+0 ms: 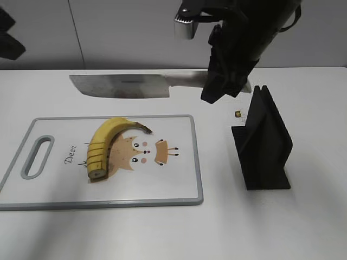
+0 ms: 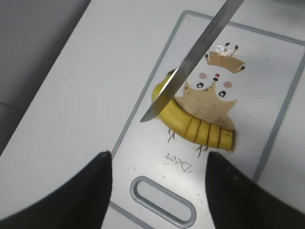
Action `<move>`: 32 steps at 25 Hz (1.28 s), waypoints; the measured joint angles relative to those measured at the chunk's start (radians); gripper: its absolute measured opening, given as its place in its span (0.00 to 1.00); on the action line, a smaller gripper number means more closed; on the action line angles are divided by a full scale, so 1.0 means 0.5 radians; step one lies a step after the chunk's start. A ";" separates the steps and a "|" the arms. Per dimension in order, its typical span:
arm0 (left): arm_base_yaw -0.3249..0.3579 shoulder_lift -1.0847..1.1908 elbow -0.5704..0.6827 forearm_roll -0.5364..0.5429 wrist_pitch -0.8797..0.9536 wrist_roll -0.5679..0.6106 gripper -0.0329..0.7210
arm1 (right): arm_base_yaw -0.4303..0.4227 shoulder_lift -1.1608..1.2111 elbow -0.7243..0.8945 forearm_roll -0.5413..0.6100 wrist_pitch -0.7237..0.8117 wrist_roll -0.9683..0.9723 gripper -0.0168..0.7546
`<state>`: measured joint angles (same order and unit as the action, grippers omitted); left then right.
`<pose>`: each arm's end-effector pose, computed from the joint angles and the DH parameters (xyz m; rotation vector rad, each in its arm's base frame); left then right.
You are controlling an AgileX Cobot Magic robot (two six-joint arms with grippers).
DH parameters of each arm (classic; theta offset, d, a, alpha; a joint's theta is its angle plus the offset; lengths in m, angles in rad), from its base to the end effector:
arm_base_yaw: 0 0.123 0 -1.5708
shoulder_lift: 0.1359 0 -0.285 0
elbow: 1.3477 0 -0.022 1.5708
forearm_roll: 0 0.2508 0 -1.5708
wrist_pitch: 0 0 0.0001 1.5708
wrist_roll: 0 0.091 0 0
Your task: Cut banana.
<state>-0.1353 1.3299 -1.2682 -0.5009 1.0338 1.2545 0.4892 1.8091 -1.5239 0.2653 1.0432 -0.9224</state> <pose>0.2610 -0.0734 0.3674 1.4154 1.9510 -0.1562 0.3295 0.1988 0.2771 -1.6863 2.1825 0.2418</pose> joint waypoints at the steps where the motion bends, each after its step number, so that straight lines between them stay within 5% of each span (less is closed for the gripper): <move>1: -0.024 0.065 -0.035 0.009 0.015 0.019 0.84 | 0.000 0.019 -0.005 0.027 0.000 -0.026 0.23; 10: -0.152 0.469 -0.118 0.103 0.051 0.242 0.84 | 0.017 0.161 -0.095 0.192 -0.004 -0.278 0.23; 24: -0.160 0.729 -0.121 0.250 -0.043 0.257 0.82 | 0.046 0.254 -0.130 0.286 -0.053 -0.438 0.23; 27: -0.160 0.748 -0.121 0.253 -0.049 0.257 0.73 | 0.046 0.297 -0.130 0.291 -0.053 -0.438 0.23; 32: -0.157 0.772 -0.121 0.251 -0.028 0.257 0.42 | 0.046 0.312 -0.130 0.301 -0.062 -0.438 0.23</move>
<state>-0.2135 1.7159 -1.3285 -0.3755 1.0200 1.3832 0.5120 1.9652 -1.5890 0.4160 1.0121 -1.1413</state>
